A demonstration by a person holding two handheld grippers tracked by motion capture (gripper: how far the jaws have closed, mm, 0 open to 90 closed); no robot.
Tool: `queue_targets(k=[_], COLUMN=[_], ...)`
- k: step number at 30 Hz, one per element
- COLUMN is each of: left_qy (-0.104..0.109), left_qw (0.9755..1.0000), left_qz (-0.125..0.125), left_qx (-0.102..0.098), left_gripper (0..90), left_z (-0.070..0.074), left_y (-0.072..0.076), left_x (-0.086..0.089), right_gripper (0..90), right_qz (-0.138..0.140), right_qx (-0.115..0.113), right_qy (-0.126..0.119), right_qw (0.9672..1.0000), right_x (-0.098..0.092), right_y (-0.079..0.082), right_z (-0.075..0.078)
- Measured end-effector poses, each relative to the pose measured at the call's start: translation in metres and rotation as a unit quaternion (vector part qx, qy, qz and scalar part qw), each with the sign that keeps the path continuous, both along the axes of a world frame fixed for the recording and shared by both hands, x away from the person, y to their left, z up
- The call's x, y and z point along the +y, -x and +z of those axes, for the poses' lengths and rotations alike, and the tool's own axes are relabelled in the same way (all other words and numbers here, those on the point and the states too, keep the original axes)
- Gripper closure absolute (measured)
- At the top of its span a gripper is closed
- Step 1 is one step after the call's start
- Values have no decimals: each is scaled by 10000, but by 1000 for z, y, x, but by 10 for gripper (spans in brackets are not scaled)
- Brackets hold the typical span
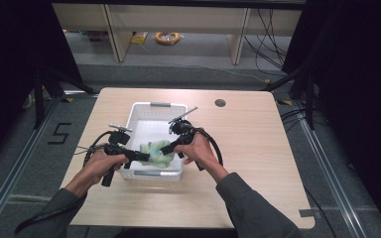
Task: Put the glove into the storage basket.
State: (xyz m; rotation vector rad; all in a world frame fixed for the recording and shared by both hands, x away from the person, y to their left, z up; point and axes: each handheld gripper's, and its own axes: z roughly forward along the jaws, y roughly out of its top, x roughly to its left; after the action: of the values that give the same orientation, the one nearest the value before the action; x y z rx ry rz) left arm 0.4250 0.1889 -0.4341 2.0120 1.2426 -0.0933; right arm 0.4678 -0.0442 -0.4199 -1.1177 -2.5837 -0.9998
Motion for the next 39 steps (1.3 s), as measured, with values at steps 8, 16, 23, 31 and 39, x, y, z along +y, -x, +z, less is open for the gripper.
queue_targets(k=[8,16,23,31,39], left_qy=[-231,-399,-655,-885,-861], left_qw=[9997,9990,9974,9956,9962], left_qz=[-105,-174,-279,-304,-114], left_qx=[-6,50,80,66,-91], left_gripper=[720,714,700,664,590], left_z=[-6,-12,-17,-21,-15], left_y=[0,-2,-3,-5,-5], left_x=[-4,-7,-8,-9,-10], right_gripper=[736,736,734,724,700], right_qz=[-19,36,30,93,59], right_qx=[6,55,15,-85,-81], right_qy=[174,321,500,795,974], right_qw=[9998,9995,9987,9968,9952], right_x=[4,6,12,15,17], right_y=[0,-1,1,1,2], right_z=[-9,-17,-22,-26,-28])
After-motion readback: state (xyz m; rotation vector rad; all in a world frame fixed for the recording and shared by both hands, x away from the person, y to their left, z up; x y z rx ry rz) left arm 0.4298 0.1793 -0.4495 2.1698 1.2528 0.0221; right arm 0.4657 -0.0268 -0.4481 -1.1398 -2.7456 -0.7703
